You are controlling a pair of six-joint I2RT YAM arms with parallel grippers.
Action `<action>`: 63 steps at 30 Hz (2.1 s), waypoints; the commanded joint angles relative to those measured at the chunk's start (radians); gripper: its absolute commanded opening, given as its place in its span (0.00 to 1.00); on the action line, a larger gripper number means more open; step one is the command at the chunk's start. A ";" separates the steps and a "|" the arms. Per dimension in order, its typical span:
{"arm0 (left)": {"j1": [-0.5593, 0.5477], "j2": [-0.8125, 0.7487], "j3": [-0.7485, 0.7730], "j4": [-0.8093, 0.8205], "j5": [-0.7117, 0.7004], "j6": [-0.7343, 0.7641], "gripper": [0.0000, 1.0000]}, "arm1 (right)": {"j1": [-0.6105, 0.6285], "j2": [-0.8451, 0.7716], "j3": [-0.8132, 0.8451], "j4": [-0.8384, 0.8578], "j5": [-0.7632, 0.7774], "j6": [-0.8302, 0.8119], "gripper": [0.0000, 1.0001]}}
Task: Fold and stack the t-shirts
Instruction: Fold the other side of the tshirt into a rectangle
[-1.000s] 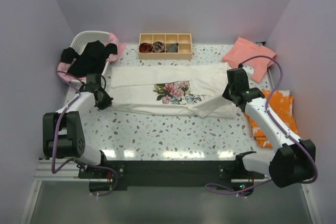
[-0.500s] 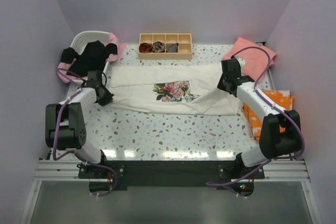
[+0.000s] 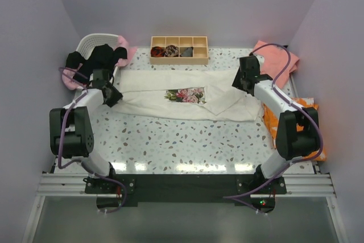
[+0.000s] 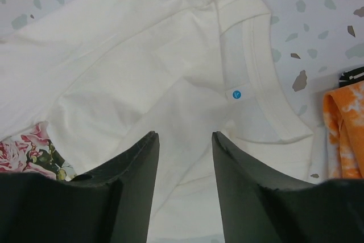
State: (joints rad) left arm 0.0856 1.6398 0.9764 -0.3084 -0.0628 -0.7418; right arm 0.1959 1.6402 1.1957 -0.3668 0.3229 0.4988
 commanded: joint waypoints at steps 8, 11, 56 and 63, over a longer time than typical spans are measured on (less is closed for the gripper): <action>0.026 -0.145 -0.008 -0.017 -0.104 0.019 0.61 | -0.029 -0.088 0.018 0.043 0.093 -0.071 0.59; 0.025 -0.161 -0.011 0.029 -0.022 0.047 0.61 | -0.029 -0.115 0.010 -0.010 0.050 -0.071 0.59; -0.101 0.101 0.007 0.164 0.291 0.131 0.45 | -0.015 0.090 -0.240 0.195 -0.590 0.175 0.44; -0.103 0.104 0.010 0.163 0.284 0.133 0.45 | -0.015 0.061 -0.220 0.212 -0.594 0.152 0.06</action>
State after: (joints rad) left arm -0.0139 1.7741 0.9756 -0.1371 0.2497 -0.6346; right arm 0.1764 1.7233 0.9409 -0.1967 -0.2565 0.6628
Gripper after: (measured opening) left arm 0.456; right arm 0.106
